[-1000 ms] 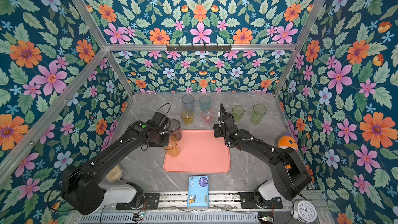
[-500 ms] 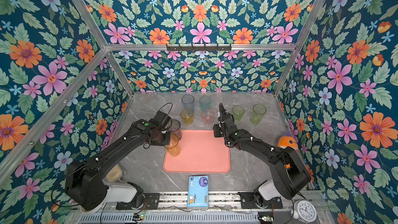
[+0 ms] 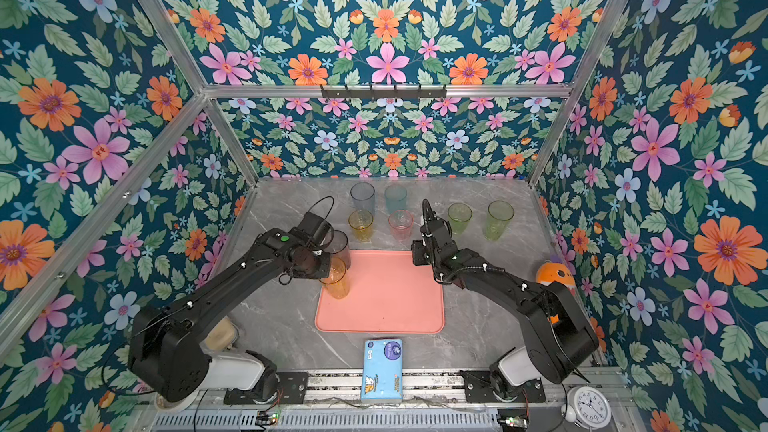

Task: Place the glasses into the tray
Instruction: 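Lower the yellow cup onto the tray beside the grey cup with the left gripper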

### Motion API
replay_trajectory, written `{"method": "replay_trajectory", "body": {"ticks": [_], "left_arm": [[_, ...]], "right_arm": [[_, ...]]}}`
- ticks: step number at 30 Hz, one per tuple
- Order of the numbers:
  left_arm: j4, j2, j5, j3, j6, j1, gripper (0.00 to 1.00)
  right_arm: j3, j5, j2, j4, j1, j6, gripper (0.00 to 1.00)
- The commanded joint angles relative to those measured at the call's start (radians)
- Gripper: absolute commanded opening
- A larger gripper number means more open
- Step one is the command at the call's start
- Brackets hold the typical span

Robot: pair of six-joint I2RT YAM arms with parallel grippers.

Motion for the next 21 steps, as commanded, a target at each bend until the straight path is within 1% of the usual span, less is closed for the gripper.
{"method": "replay_trajectory", "body": {"ticks": [1,6,7,9,12,15,21], "left_arm": [[0.000,-0.012,0.014,0.005,0.015,0.000,0.20],[-0.023,-0.010,-0.019,0.029,0.015,0.000,0.33],[-0.025,-0.008,-0.011,0.034,0.016,0.001,0.35],[-0.025,-0.006,0.004,0.045,0.018,0.000,0.36],[-0.046,-0.010,-0.008,0.082,0.021,0.000,0.38],[-0.068,-0.013,-0.015,0.137,0.033,0.002,0.43],[-0.126,0.015,-0.063,0.288,0.061,0.014,0.49]], "right_arm": [[0.011,0.007,0.004,-0.003,0.000,0.003,0.49],[0.012,0.001,0.001,-0.005,0.000,0.001,0.51],[0.009,0.001,0.001,-0.005,0.001,0.001,0.51],[0.010,-0.001,-0.001,-0.005,0.001,0.001,0.51],[0.007,-0.002,-0.004,-0.005,0.001,-0.001,0.52],[0.004,-0.003,-0.009,-0.003,0.001,0.000,0.52],[-0.003,-0.018,-0.019,0.003,0.000,-0.001,0.52]]}}
